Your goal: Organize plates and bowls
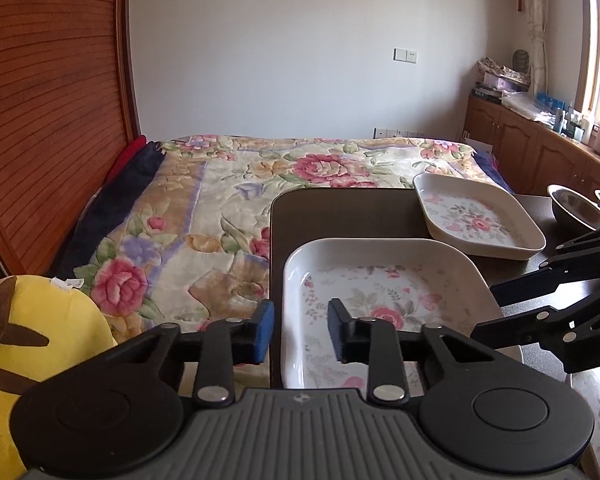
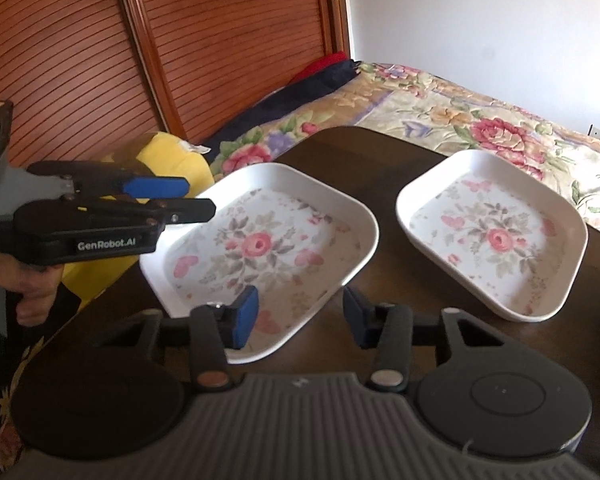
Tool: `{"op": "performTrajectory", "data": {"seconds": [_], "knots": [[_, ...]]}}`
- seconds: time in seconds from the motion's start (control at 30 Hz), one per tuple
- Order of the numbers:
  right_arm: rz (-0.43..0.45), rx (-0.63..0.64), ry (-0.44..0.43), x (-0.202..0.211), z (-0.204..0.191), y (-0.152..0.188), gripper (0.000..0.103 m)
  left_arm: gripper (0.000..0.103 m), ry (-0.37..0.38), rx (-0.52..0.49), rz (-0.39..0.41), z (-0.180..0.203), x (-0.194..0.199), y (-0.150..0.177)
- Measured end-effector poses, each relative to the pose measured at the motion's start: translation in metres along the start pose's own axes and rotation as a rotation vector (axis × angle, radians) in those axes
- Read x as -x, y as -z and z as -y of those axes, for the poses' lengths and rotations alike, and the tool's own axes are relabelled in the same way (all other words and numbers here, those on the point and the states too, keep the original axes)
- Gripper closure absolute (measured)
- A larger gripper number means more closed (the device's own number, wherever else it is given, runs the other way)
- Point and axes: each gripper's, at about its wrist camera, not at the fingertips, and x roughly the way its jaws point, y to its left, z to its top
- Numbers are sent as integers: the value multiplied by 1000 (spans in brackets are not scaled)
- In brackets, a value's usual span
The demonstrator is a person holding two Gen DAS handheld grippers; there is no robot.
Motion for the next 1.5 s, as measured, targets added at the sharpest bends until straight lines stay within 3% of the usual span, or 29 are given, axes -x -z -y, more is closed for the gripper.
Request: {"op": "performTrajectory", "data": {"seconds": [0.47, 0.6, 1.1, 1.5], "knots": [[-25, -15, -6, -9, 8, 0, 66, 55, 7, 35, -23, -3, -8, 4], [-33, -3, -5, -11, 7, 1, 75, 59, 1, 35, -26, -4, -8, 5], [-30, -8, -6, -11, 10, 0, 78, 64, -22, 40, -36, 2, -5, 6], [20, -49, -30, 8, 17, 0, 85, 64, -40, 31, 12, 19, 21, -7]]}}
